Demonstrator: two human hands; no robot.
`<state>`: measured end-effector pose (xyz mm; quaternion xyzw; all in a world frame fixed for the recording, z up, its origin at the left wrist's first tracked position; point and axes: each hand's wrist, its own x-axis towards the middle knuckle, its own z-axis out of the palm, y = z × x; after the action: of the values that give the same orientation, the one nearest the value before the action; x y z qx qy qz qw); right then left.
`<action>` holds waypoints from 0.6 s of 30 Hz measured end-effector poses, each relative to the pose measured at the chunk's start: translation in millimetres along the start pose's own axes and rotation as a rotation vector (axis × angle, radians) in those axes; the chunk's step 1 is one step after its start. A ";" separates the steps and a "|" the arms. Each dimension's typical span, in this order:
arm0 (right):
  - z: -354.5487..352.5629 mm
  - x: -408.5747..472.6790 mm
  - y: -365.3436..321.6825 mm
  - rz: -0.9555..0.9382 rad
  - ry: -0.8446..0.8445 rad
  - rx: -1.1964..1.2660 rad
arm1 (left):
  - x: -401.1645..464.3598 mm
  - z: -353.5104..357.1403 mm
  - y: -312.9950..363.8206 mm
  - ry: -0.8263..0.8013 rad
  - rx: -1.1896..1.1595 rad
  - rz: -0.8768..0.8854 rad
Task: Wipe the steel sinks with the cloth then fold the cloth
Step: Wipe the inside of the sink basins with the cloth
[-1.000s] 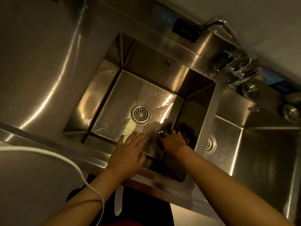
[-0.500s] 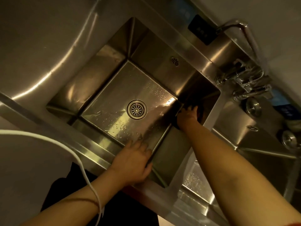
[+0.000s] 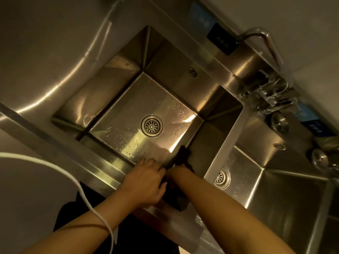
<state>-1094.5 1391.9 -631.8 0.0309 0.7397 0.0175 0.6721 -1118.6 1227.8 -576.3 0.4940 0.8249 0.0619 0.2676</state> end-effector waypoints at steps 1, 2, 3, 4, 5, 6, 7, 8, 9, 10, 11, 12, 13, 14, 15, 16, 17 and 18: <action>0.6 -2.8 -3.2 -0.035 -0.031 -0.024 | -0.4 -0.2 0.3 0.005 -0.002 0.002; 1.1 -6.4 -4.7 -0.050 -0.050 -0.029 | -0.4 -1.2 0.8 0.007 -0.009 0.002; 2.4 -9.7 -2.9 -0.063 -0.043 -0.037 | -0.6 -2.4 0.9 0.005 -0.015 0.000; 3.0 -13.4 0.9 -0.076 -0.035 -0.057 | -0.8 -3.5 0.9 -0.007 -0.019 -0.002; 2.5 -17.1 5.7 -0.079 -0.027 -0.082 | -1.2 -5.5 0.7 -0.019 -0.021 -0.003; 1.3 -21.4 11.6 -0.075 -0.004 -0.091 | -2.2 -7.3 0.7 -0.029 -0.030 -0.002; -1.3 -27.8 18.4 -0.070 0.044 -0.091 | -3.1 -9.4 0.7 -0.032 -0.048 0.003; -5.7 -35.2 25.7 -0.071 0.123 -0.076 | -3.2 -11.5 0.7 -0.020 -0.067 0.011; -10.9 -43.6 34.6 -0.072 0.224 -0.048 | -2.9 -14.4 0.3 0.005 -0.090 0.013; -16.0 -51.1 45.1 -0.066 0.321 -0.016 | -1.9 -18.1 -1.1 0.034 -0.125 0.009; -21.9 -57.6 56.1 -0.050 0.402 0.000 | 1.2 -23.6 -4.5 0.038 -0.162 0.004; -27.5 -63.1 66.7 -0.031 0.467 -0.009 | 5.7 -30.3 -9.3 0.042 -0.183 0.004; -35.4 -67.8 76.4 -0.009 0.526 -0.037 | 11.9 -38.3 -15.5 0.061 -0.185 0.003; -44.7 -70.8 84.6 0.008 0.586 -0.073 | 19.4 -47.6 -23.3 0.099 -0.174 0.005; -55.0 -71.6 90.5 0.014 0.638 -0.111 | 27.7 -59.1 -33.1 0.142 -0.160 0.003; -67.6 -72.0 94.6 0.011 0.683 -0.141 | 35.9 -70.5 -45.6 0.181 -0.152 -0.008; -80.8 -72.3 97.3 0.007 0.717 -0.147 | 44.1 -82.1 -59.9 0.218 -0.142 -0.021; -94.2 -73.1 99.9 0.004 0.746 -0.144 | 52.9 -93.2 -75.0 0.253 -0.134 -0.032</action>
<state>-1179.1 1487.9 -543.4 -0.0233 0.9302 0.0809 0.3571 -1243.6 1250.0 -544.8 0.4502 0.8538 0.1744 0.1948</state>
